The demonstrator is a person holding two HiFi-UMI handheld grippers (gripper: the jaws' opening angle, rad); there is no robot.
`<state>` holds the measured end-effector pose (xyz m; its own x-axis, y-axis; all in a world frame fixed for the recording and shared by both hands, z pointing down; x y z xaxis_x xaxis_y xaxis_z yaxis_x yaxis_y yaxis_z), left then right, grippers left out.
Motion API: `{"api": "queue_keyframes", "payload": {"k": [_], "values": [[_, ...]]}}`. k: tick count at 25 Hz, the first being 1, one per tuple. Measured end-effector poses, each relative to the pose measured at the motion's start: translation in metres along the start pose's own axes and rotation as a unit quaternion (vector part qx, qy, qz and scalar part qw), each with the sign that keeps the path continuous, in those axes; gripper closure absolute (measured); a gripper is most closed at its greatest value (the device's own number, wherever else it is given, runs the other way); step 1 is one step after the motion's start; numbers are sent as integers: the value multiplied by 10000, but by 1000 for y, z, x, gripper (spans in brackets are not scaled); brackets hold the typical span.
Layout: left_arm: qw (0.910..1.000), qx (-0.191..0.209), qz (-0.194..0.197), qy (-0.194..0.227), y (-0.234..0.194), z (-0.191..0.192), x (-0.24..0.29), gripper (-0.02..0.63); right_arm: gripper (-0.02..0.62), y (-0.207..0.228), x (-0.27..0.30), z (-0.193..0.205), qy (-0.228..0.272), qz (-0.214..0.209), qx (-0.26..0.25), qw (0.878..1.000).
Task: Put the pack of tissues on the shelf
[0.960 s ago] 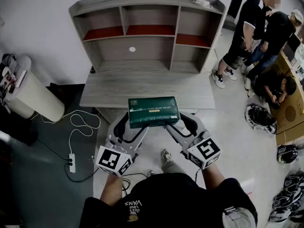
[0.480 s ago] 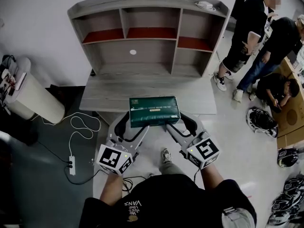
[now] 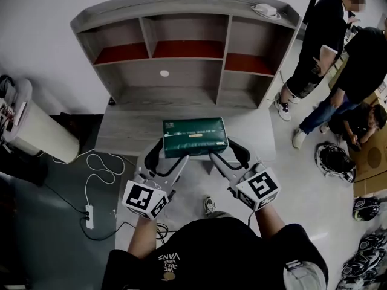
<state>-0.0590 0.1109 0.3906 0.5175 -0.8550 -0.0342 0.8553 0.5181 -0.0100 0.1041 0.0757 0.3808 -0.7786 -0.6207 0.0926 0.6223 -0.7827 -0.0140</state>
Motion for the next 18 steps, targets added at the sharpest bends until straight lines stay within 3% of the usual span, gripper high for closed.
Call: {"api": "queue_keyframes", "payload": {"k": [13,18], "values": [[9993,-20,-356,112,-38,2,75,241,387,77,56,-6,78,-344,-36,9994],[9988,-24,-471,111,-48,-3,92,241,387,95,69,-10,-135,-344,-56,9993]]}}
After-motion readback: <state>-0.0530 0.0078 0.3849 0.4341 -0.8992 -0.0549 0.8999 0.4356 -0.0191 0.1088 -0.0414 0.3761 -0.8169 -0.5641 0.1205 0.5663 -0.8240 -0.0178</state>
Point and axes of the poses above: the fingertips, and each gripper's own axes: x forward along the fingers, y to its right, z out of its underside, the point moved 4 cm from there along -x, backward along the fingers, and after that the axes turned 6 degrees about z, right-handed, at the moved point
